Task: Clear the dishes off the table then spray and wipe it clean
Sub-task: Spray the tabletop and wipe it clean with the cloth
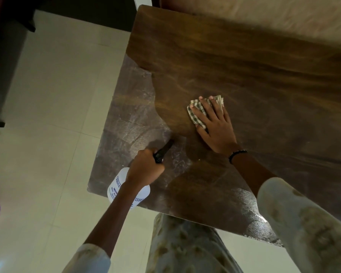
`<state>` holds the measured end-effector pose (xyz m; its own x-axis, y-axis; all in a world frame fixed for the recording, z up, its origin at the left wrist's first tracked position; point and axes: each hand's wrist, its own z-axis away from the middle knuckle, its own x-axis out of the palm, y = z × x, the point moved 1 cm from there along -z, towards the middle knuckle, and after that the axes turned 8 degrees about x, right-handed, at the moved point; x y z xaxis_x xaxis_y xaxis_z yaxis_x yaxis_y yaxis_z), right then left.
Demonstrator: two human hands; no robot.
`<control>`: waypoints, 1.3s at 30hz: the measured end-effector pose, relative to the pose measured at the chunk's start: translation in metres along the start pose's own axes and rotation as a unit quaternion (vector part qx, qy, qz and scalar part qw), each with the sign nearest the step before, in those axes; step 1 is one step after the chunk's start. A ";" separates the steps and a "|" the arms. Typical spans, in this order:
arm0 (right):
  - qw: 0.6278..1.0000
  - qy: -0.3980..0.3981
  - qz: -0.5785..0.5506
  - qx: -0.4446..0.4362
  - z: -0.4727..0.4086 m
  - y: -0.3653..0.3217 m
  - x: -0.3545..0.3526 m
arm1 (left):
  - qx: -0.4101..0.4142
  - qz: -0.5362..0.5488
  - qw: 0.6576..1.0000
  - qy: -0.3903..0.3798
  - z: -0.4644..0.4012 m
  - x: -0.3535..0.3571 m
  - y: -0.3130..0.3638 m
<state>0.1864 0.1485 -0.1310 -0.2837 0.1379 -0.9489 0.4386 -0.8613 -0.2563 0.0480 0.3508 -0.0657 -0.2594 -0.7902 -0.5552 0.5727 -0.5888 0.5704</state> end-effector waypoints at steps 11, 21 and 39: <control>0.999 0.033 -0.025 -0.034 -0.003 -0.081 0.022 | -0.020 0.006 0.996 0.081 0.011 -0.009 -0.009; 0.986 -0.039 0.037 -0.160 0.064 -0.029 0.014 | -0.011 0.032 0.995 0.096 0.023 -0.013 -0.010; 0.979 -0.034 0.048 -0.196 0.077 -0.047 0.022 | -0.018 0.076 0.992 0.101 0.068 0.006 -0.038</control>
<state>0.0941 0.1540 -0.1257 -0.2743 0.0211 -0.9614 0.7558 -0.6135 -0.2291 -0.0278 0.3571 -0.0495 -0.0084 -0.8172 -0.5763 0.6222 -0.4555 0.6368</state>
